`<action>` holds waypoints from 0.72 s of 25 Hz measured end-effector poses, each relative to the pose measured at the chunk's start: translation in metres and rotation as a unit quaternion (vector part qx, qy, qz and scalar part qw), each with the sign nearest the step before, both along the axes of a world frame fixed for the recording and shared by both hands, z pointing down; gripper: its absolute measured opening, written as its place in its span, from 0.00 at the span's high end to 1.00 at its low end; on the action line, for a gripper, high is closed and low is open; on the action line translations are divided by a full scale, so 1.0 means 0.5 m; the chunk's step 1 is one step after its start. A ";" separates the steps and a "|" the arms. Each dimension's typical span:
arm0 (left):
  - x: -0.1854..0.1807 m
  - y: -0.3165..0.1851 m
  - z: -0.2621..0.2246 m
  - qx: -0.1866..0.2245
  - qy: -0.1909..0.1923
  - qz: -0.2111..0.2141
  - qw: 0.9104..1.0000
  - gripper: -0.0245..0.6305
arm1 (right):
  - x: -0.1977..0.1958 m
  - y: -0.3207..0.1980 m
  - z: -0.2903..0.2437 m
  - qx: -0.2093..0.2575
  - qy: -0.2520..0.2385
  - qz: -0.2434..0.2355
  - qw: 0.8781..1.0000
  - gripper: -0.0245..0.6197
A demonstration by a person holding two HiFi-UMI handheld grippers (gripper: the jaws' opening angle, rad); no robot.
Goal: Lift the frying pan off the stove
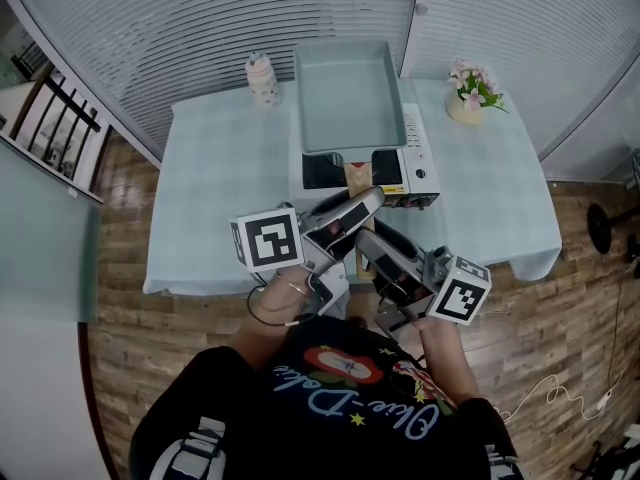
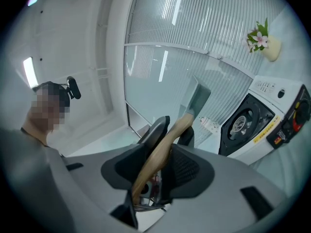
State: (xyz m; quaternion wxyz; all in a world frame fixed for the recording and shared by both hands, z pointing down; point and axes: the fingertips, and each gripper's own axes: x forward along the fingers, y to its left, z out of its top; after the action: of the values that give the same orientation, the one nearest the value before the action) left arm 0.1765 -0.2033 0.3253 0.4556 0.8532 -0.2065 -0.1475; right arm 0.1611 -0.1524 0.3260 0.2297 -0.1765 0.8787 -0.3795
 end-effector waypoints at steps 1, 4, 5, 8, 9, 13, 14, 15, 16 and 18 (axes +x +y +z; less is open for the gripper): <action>0.000 0.000 0.000 0.000 0.000 0.000 1.000 0.71 | 0.000 0.000 0.000 -0.001 0.000 0.000 1.000 0.71; 0.000 0.000 0.002 -0.001 0.000 -0.001 1.000 0.71 | 0.001 0.000 0.002 -0.002 -0.001 -0.001 1.000 0.71; 0.001 0.000 0.003 -0.002 0.000 -0.001 1.000 0.70 | 0.001 0.000 0.002 -0.002 -0.001 0.000 1.000 0.71; 0.002 -0.001 0.004 -0.002 -0.002 -0.002 1.000 0.70 | 0.003 -0.002 0.004 -0.003 -0.003 0.005 1.000 0.72; 0.003 -0.002 0.004 -0.002 -0.002 -0.002 1.000 0.71 | 0.003 -0.002 0.005 -0.003 -0.003 0.006 1.000 0.72; 0.005 -0.001 0.006 -0.003 -0.003 -0.001 1.000 0.71 | 0.005 -0.001 0.007 -0.003 0.000 0.005 1.000 0.72; 0.005 -0.001 0.007 -0.004 -0.003 -0.001 1.000 0.71 | 0.005 -0.001 0.007 -0.004 0.000 0.005 1.000 0.72; 0.005 -0.001 0.007 -0.004 -0.003 -0.001 1.000 0.71 | 0.005 -0.001 0.007 -0.005 0.000 0.004 1.000 0.72; 0.005 -0.001 0.007 -0.005 -0.003 -0.001 1.000 0.71 | 0.005 -0.002 0.007 -0.005 0.000 0.004 1.000 0.72; 0.005 -0.002 0.007 -0.006 -0.003 0.000 1.000 0.71 | 0.005 -0.002 0.007 -0.007 -0.001 0.005 1.000 0.72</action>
State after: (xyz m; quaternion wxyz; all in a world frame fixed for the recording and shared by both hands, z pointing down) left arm 0.1791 -0.2041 0.3287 0.4596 0.8511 -0.2090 -0.1439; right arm 0.1635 -0.1531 0.3293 0.2310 -0.1821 0.8751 -0.3842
